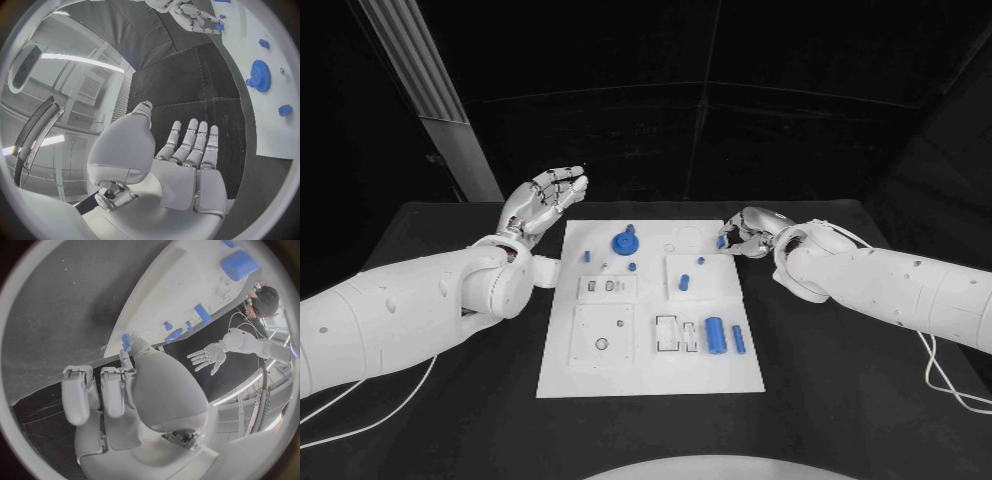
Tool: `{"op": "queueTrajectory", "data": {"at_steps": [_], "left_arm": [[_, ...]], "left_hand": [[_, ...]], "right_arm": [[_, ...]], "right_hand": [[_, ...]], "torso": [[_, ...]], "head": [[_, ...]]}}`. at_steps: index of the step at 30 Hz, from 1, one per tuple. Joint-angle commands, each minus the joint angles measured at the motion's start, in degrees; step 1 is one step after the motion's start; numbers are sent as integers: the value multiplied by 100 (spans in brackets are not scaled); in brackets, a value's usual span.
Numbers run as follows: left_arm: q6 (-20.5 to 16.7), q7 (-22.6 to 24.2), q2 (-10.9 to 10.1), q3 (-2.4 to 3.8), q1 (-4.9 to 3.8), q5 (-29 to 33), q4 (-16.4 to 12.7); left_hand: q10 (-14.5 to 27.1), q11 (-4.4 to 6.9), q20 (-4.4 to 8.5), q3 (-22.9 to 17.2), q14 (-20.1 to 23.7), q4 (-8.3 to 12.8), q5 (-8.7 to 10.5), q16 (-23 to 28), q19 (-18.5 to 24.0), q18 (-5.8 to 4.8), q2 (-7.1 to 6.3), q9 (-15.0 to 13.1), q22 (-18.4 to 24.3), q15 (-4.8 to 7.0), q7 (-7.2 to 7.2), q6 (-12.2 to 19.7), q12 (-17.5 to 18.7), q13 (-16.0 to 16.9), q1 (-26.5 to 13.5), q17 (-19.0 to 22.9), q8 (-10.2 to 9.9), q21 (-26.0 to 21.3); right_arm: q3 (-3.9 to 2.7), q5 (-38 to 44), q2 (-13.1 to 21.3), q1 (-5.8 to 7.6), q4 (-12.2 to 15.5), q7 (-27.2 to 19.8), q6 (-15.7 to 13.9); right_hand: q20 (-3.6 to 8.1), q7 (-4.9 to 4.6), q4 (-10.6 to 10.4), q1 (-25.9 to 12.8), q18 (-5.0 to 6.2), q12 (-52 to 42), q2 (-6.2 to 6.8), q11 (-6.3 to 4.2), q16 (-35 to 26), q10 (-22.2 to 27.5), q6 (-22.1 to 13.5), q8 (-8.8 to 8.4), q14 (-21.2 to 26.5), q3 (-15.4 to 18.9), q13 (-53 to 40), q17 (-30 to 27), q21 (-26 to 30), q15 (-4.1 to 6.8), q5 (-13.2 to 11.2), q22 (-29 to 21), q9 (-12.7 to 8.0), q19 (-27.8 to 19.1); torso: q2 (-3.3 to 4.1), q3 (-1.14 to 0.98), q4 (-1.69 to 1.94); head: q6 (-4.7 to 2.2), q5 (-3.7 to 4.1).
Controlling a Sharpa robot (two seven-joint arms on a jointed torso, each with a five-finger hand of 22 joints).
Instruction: Assemble the parts on the task board
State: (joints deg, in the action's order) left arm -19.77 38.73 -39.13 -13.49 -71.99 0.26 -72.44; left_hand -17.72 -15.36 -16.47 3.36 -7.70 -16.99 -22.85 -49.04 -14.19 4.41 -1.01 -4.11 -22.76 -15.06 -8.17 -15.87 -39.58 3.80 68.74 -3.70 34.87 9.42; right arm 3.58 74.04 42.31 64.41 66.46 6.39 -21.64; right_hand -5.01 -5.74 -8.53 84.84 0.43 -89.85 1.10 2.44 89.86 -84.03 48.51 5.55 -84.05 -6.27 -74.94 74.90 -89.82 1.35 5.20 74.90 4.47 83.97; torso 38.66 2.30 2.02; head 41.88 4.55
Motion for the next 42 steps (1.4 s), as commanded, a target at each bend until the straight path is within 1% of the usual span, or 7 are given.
{"op": "queueTrajectory", "data": {"at_steps": [1, 7, 18, 24, 30, 38, 42], "left_arm": [[45, 1582, -3, 3, -10, -34, -10], [47, 1580, 6, 3, -10, -34, -8], [44, 1578, 3, 3, -10, -34, -9], [46, 1572, 8, 3, -10, -34, -6], [46, 1568, 8, 3, -10, -34, -7], [44, 1564, 9, 3, -10, -34, -4], [44, 1565, 11, 3, -10, -34, -1]], "left_hand": [[41, 3, -6, -23, 23, 19, -8, -21, 35, 90, 54, 5, -1, -9, -892, 51, -19, -4, 2, -1, 32, -24], [41, 3, -6, -23, 23, 19, -8, -21, 35, 90, 54, 5, -1, -9, -892, 51, -19, -4, 2, -1, 32, -24], [41, 3, -6, -23, 23, 19, -8, -21, 35, 90, 54, 5, -1, -9, -892, 51, -19, -4, 2, -1, 32, -24], [41, 3, -6, -23, 23, 19, -8, -21, 35, 90, 54, 5, -1, -9, -892, 51, -19, -4, 2, -1, 32, -24], [41, 3, -6, -23, 23, 19, -8, -21, 35, 90, 54, 5, -1, -9, -892, 51, -19, -4, 2, -1, 32, -24], [43, 3, -6, -24, 23, 19, -14, -23, 40, 91, 66, 7, 1, -8, -892, 55, -27, -4, 23, -1, 40, -23], [43, 3, -6, -24, 23, 19, -14, -23, 40, 91, 66, 7, 1, -8, -892, 55, -27, -4, 23, -1, 40, -23]], "right_arm": [[-1, 32, -11, 7, -20, -3, 50], [-1, 32, -32, 6, -43, -28, 23], [-1, 32, -74, 6, -85, -49, 24], [-1, 32, -93, 5, -96, -51, 11], [-1, 32, -110, 5, -100, -48, 23], [-1, 32, -110, 4, -94, -77, -102], [-1, 32, -100, 4, -75, -183, -334]], "right_hand": [[29, 23, 8, 13, -43, -15, -36, -47, 14, -597, 14, 5, -595, -34, -1506, 1510, -18, 47, 12, 1510, -6, 603], [38, 37, 2, 2, -43, -15, -48, -62, 14, -597, 43, 15, -595, -36, -1506, 1510, -18, 58, 8, 1510, -4, 603], [64, 76, -2, -14, -43, -15, -64, -104, 14, -597, 132, 46, -595, -40, -1506, 1510, -18, 89, 1, 1510, 3, 603], [114, 115, -23, -40, -43, -15, -133, -141, 14, -597, 430, 147, -595, -69, -1506, 1510, -18, 133, 9, 1510, 31, 603], [135, 140, -39, -52, -43, -15, -250, -152, 14, -597, 924, 288, -595, -115, -1506, 1510, -18, 146, -6, 1510, 77, 603], [137, 147, -4, -23, -43, -15, -285, -157, 14, -597, 1169, 333, -595, -131, -1506, 1510, -18, 146, -10, 1510, 93, 603], [137, 146, 13, -7, -43, -15, -281, -157, 14, -597, 1196, 333, -595, -134, -1506, 1510, -18, 146, -7, 1510, 93, 603]], "torso": [[0, 0, -6], [1, -2, 2], [-2, -2, -4], [-1, 0, -6], [-3, -1, -4], [-1, -2, -3], [-1, -2, -2]], "head": [[1, -2], [-1, -3], [8, -7], [13, 0], [13, -5], [10, -15], [4, -19]]}}
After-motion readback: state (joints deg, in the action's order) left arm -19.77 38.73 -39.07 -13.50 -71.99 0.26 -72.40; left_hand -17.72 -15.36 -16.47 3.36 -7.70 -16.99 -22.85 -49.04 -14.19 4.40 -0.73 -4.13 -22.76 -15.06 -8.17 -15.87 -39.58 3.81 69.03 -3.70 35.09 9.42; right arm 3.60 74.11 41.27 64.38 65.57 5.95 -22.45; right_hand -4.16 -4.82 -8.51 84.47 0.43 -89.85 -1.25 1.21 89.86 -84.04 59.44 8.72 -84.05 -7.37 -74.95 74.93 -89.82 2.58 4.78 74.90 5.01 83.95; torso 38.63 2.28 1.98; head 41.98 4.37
